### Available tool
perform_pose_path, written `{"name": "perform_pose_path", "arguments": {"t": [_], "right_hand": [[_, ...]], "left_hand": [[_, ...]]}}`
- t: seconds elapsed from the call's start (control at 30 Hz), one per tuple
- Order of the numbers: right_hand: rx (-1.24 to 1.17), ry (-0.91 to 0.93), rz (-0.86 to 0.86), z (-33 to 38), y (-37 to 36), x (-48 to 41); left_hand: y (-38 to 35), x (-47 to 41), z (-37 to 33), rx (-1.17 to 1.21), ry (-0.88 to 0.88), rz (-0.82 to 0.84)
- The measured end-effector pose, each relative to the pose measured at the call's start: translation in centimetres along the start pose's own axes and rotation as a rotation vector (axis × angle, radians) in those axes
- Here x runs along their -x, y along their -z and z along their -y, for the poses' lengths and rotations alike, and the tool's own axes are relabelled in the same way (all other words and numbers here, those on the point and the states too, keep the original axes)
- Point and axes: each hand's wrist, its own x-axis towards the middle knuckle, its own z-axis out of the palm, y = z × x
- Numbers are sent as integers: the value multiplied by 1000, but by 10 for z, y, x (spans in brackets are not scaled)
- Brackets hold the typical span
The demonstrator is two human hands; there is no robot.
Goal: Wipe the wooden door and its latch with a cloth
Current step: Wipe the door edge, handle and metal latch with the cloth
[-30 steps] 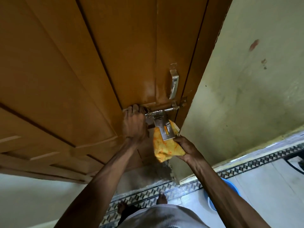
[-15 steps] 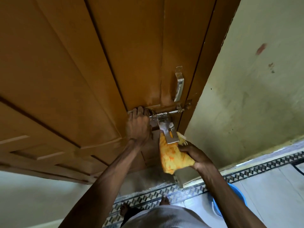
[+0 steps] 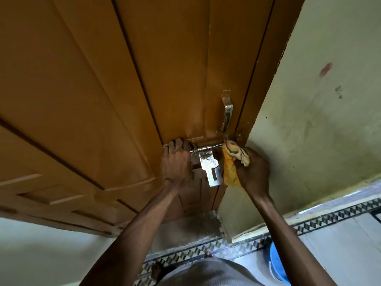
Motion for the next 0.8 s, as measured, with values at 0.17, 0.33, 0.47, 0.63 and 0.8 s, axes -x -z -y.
{"name": "perform_pose_path", "arguments": {"t": [0.17,0.33,0.47,0.63,0.8], "right_hand": [[306,272,-11,4,-29,-18],[463,314,26,4,-73,-11],[435,462,25,20,-84,0],[626,642,148,0,-68,-18],[685,369,188,-4,-54,-25]], "left_hand": [[-3,0,0,-48,-27,-159],[-2,1,0,-20,-13,-191],[-7,-1,1,-11,-13,-281],[-10,-3,0,9,-19,-267],[-6,0,1,42,4,-231]]}}
